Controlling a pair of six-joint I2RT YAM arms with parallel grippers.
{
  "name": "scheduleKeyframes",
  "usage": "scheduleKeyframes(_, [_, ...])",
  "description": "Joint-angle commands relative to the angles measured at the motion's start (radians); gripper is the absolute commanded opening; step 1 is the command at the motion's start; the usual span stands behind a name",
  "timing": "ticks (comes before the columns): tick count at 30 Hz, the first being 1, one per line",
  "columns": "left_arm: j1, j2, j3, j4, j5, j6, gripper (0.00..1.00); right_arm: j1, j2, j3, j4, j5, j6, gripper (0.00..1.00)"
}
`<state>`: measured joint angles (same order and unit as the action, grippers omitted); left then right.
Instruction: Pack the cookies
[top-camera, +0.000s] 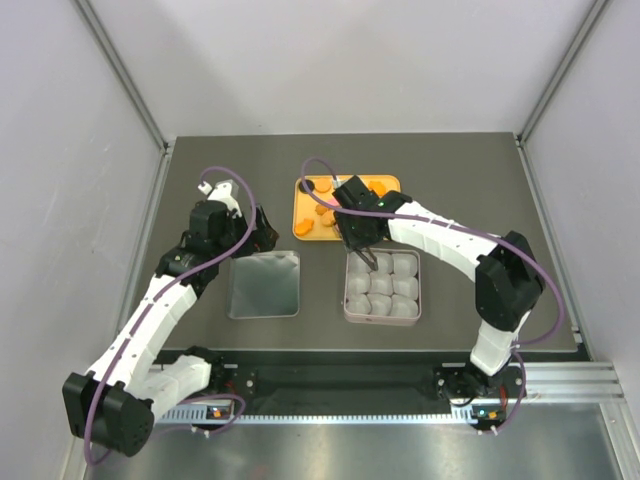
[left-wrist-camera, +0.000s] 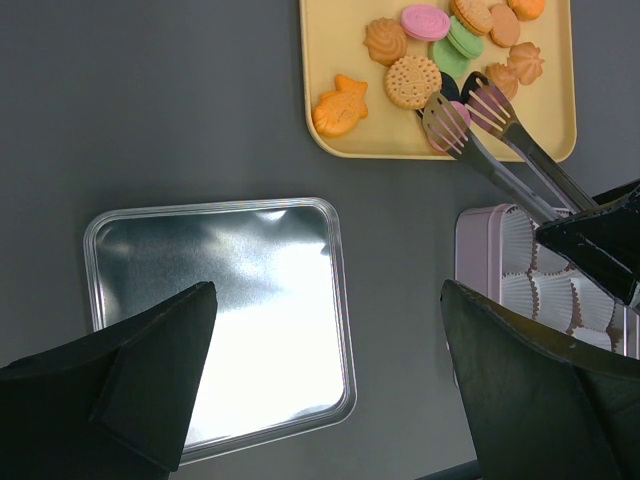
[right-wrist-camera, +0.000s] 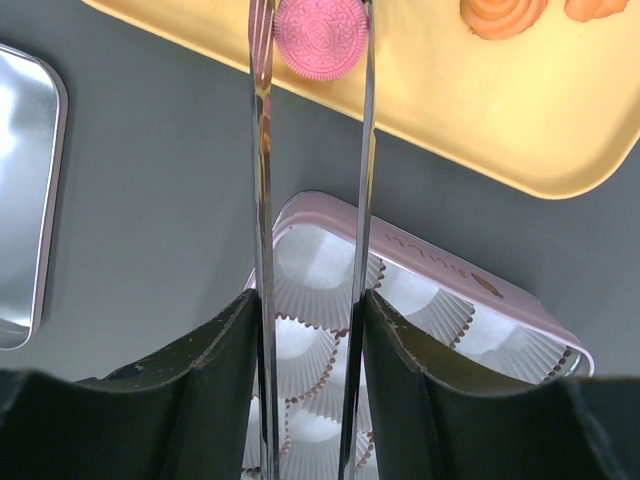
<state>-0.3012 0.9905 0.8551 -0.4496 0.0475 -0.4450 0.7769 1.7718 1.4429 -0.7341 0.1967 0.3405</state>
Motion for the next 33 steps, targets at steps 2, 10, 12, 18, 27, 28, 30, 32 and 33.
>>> scheduleKeyframes(2, [0.007, -0.016, 0.013, 0.025, 0.008, 0.011, 0.98, -0.004, -0.043, 0.059, -0.002, -0.009, -0.011, 0.41])
scheduleKeyframes(10, [0.007, -0.018, 0.012, 0.022, 0.003, 0.012, 0.98, -0.065, -0.066, 0.071, -0.002, -0.049, -0.015, 0.40])
scheduleKeyframes(12, [0.007, -0.018, 0.012, 0.022, 0.003, 0.011, 0.99, -0.076, -0.068, 0.079, -0.004, -0.054, -0.018, 0.41])
scheduleKeyframes(18, [0.007, -0.015, 0.010, 0.022, 0.005, 0.011, 0.99, -0.105, -0.068, 0.102, -0.002, -0.069, -0.020, 0.41])
scheduleKeyframes(27, [0.008, -0.015, 0.010, 0.022, 0.002, 0.011, 0.98, -0.140, -0.084, 0.117, -0.001, -0.094, -0.018, 0.40])
scheduleKeyframes(28, [0.008, -0.013, 0.012, 0.022, 0.002, 0.012, 0.99, -0.140, -0.095, 0.117, -0.001, -0.097, -0.020, 0.40])
scheduleKeyframes(30, [0.008, -0.013, 0.012, 0.023, 0.003, 0.011, 0.98, -0.142, -0.106, 0.119, -0.011, -0.095, -0.018, 0.40])
scheduleKeyframes(32, [0.010, -0.013, 0.012, 0.025, 0.006, 0.011, 0.99, -0.142, -0.124, 0.119, -0.022, -0.095, -0.018, 0.40])
scheduleKeyframes(33, [0.010, -0.013, 0.012, 0.023, 0.009, 0.011, 0.99, -0.142, -0.142, 0.113, -0.030, -0.097, -0.017, 0.40])
